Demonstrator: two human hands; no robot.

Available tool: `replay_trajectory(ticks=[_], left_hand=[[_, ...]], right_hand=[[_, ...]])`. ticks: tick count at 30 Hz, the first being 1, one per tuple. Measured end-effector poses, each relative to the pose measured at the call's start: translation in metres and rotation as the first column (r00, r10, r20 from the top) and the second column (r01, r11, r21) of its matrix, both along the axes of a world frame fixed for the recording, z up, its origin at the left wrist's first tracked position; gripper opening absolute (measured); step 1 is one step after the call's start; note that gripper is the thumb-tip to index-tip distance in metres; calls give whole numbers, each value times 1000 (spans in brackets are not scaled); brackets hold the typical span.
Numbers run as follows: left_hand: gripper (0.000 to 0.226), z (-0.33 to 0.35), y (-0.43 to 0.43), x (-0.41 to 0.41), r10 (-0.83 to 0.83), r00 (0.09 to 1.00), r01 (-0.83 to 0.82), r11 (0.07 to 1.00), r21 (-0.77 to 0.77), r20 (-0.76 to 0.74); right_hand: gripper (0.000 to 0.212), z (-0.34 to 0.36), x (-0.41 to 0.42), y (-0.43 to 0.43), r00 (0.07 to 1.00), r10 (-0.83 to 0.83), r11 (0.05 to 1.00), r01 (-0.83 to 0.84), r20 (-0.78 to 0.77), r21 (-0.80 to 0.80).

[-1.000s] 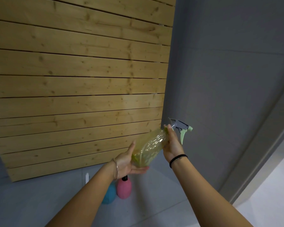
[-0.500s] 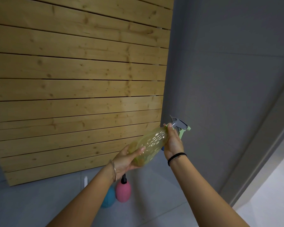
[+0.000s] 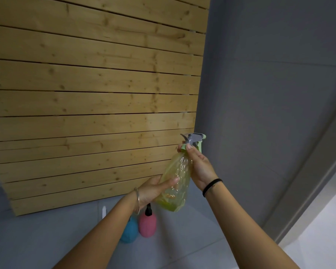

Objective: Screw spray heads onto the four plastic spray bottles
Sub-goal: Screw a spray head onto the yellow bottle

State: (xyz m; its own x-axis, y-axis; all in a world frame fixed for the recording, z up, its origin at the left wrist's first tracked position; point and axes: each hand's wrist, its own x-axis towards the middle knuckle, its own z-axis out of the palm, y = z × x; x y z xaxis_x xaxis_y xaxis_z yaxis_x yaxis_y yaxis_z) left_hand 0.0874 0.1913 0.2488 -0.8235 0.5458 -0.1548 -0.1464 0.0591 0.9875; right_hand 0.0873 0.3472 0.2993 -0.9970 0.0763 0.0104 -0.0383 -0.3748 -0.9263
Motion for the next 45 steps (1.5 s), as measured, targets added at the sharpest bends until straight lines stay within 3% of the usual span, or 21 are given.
replay_trajectory(ticks=[2, 4, 8, 11, 14, 20, 25, 29, 34, 45], left_hand=[[42, 0, -1, -1, 38, 995, -40, 999, -17, -87], [54, -1, -1, -2, 111, 981, -117, 993, -30, -159], [57, -12, -8, -11, 289, 915, -324, 942, -85, -282], [66, -21, -15, -18, 337, 889, -390, 912, -127, -311], [76, -35, -18, -24, 317, 880, -399, 897, -189, -353], [102, -72, -33, -40, 196, 953, -282, 852, -441, -232], [83, -111, -65, -56, 158, 985, -159, 656, -738, -73], [77, -138, -83, -66, 191, 979, -168, 533, -829, -75], [81, -161, -93, -78, 289, 957, -204, 595, -777, -30], [75, -192, -86, -87, 364, 931, -257, 619, -742, -20]], right_hand=[[38, 1, 0, -3, 1000, -17, 1000, 17, -9, -4], [42, 1, -1, -6, 999, -31, 999, 31, -21, 15], [42, 3, -2, -4, 999, -26, 982, 31, -25, 189], [46, 7, -6, -4, 990, 100, 960, -121, 94, 253], [60, 5, -15, -5, 974, 56, 939, -127, 221, 320], [33, -27, -36, -6, 962, 16, 874, -146, 271, 463], [33, -85, -63, 5, 955, -26, 749, -178, 297, 638], [37, -140, -85, 11, 922, -63, 719, -223, 381, 658], [27, -190, -106, 16, 870, -44, 732, -307, 491, 608], [22, -231, -127, 13, 843, -22, 672, -385, 537, 633]])
